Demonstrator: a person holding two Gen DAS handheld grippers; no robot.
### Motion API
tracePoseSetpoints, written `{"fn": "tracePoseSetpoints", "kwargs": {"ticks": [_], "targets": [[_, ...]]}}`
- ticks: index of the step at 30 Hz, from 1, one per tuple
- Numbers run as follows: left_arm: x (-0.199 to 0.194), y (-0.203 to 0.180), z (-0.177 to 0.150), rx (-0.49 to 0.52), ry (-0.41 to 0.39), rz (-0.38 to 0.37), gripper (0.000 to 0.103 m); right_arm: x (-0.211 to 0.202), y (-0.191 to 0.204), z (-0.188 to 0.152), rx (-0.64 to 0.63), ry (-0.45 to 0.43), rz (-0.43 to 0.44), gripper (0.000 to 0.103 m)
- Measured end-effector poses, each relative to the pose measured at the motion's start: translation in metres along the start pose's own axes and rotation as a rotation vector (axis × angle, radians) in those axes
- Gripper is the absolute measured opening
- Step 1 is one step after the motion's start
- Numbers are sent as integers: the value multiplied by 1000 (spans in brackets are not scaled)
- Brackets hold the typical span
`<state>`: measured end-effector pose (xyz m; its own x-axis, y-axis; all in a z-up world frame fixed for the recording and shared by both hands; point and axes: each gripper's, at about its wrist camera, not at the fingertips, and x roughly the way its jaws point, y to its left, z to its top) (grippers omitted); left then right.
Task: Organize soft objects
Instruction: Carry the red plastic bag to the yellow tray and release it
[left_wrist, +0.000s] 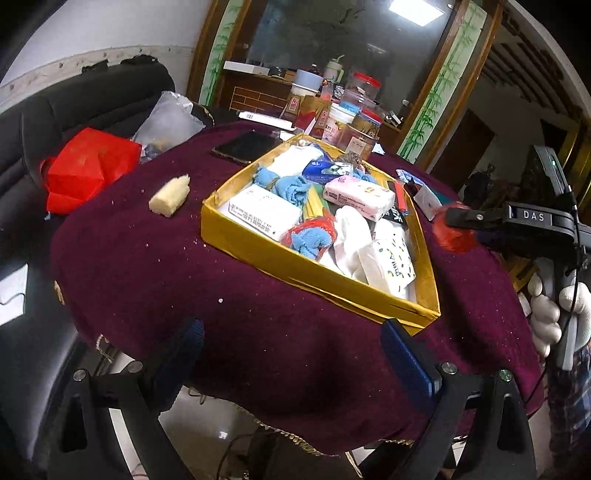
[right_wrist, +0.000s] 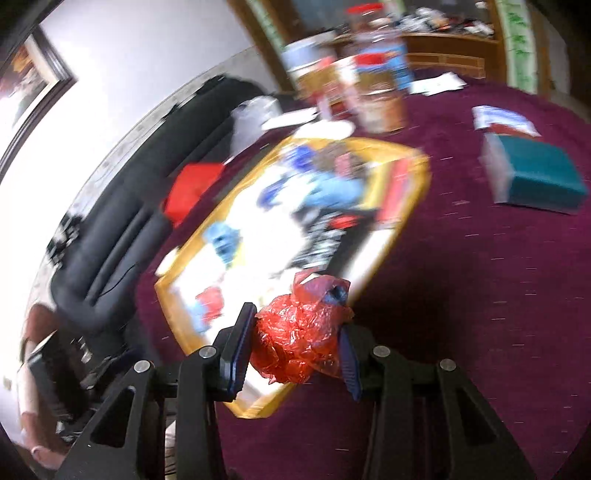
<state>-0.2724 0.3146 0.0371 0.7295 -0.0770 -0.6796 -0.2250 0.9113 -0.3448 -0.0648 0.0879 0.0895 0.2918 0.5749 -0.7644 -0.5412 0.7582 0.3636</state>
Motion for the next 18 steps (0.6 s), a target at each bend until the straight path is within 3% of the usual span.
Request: {"fn": "tracePoseSetpoints", "kwargs": {"ticks": [6,9,15,18], "targets": [[4,3,-2,-11,9,-28,98,42,62,-7,-67,90,121,41],[3,6,-3,-17,8,-33,98,61,88,-9,-105,112,133,41],[5,15,-4,-40,14,-41,98,99,116,4,-58,162,232,42],[6,18,-5,-49,17,-45,98,123,132,6,-75,202,216,42]]}}
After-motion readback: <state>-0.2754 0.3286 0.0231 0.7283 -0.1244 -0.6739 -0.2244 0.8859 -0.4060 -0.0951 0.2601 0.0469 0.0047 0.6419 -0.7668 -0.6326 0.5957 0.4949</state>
